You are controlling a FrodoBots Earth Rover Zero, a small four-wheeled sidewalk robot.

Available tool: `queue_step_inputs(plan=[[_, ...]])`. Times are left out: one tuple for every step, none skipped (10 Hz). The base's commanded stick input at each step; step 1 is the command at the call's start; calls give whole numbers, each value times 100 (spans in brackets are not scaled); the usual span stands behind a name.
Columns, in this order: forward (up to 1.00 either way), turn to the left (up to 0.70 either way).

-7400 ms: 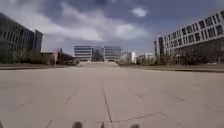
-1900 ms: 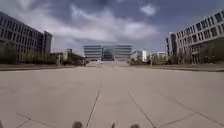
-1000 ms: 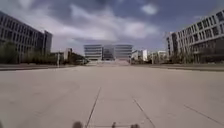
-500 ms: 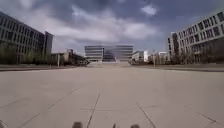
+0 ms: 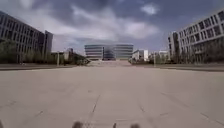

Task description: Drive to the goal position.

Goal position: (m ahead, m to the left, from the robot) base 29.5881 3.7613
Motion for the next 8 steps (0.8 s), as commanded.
queue_step_inputs(plan=[[70,-1],[70,-1],[70,-1],[70,-1],[70,-1],[70,-1],[70,-1],[70,-1]])
